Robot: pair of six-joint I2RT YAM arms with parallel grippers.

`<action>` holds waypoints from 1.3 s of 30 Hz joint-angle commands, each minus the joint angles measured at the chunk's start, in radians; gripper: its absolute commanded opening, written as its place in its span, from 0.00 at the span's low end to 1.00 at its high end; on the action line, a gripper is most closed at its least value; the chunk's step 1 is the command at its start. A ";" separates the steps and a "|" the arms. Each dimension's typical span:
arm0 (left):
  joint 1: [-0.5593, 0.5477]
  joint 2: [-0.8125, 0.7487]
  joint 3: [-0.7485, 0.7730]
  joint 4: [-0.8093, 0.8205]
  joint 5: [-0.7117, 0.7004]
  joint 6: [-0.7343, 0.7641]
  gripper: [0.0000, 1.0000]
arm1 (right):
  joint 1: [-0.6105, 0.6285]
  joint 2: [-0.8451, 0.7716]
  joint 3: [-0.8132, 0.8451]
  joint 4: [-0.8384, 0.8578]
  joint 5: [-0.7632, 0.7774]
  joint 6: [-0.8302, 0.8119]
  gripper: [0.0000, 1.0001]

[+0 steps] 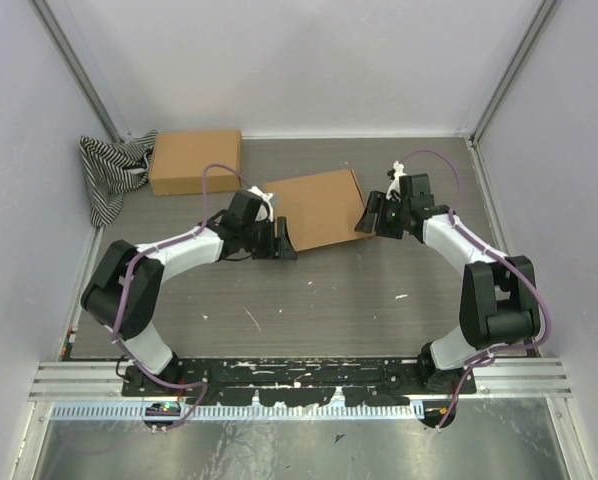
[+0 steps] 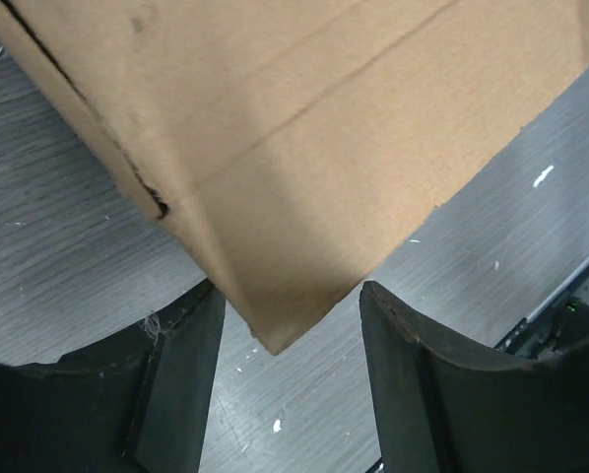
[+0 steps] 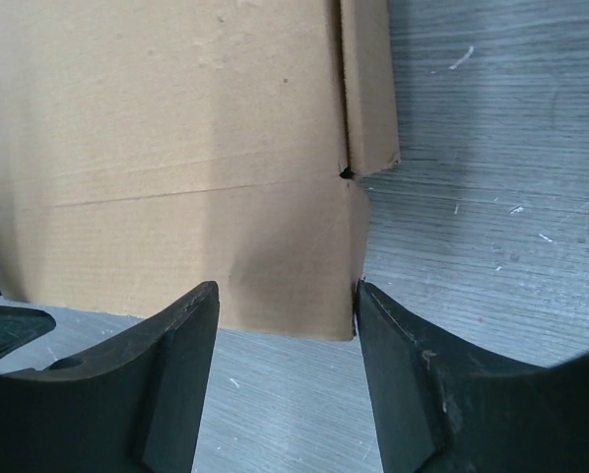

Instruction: Fold the paper box

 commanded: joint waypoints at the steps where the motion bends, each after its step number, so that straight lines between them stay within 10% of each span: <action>1: -0.005 -0.087 0.063 -0.026 0.047 0.020 0.63 | 0.007 -0.088 0.015 0.007 -0.060 0.005 0.62; 39: 0.038 -0.201 0.149 -0.360 -0.131 0.100 0.71 | 0.066 -0.111 0.082 -0.119 0.135 -0.007 0.64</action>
